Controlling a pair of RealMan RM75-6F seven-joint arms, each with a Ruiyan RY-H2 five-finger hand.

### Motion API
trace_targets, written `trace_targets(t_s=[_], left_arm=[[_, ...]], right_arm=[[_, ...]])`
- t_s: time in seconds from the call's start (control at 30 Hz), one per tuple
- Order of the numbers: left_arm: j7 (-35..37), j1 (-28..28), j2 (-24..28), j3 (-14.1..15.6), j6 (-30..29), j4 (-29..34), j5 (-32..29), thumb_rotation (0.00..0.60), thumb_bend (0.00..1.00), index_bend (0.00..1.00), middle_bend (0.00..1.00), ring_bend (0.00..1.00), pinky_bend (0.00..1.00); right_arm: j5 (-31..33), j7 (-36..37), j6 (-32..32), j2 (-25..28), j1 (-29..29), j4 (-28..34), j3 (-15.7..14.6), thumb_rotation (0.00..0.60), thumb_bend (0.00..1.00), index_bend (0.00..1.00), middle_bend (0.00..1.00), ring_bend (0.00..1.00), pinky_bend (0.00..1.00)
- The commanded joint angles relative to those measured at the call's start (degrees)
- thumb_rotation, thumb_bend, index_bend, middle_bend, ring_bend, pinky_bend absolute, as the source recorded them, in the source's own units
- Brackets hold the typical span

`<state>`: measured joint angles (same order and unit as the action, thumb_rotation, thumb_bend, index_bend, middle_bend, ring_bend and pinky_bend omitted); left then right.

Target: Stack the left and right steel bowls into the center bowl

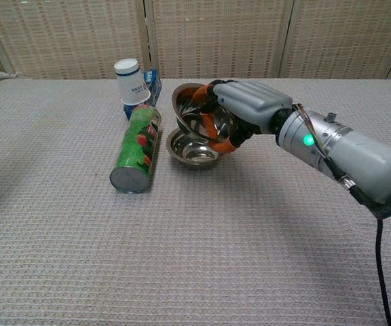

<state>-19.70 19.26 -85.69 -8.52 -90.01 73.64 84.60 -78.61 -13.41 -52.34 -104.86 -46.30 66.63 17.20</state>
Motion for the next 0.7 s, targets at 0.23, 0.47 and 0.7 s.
trace_targets(t_s=[0.23,0.47,0.7], left_arm=[[0.47,-0.80,1.14,-0.20,-0.42,1.24,0.15,0.600,0.44,0.06,0.09,0.00,0.11],[2.36,-2.71,2.75,1.06,-0.50,3.50,0.02,0.600,0.44,0.06,0.09,0.00,0.11],[10.25,-8.51,9.58,4.80,0.71,11.70,-2.95,0.600,0.43,0.06,0.08,0.00,0.11]], right_arm=[[7.64,-8.55,4.64,1.67,-1.00,2.63,-0.92,0.600,0.25,0.02,0.02,0.00,0.00],[10.26,-13.99,-1.00,10.63,4.32,14.86,-4.04,0.600,0.13,0.00,0.00,0.00,0.00],[5.30,-12.84,-17.78,25.16,18.55,28.61,-12.02,0.600,0.13,0.00,0.00,0.00,0.00]])
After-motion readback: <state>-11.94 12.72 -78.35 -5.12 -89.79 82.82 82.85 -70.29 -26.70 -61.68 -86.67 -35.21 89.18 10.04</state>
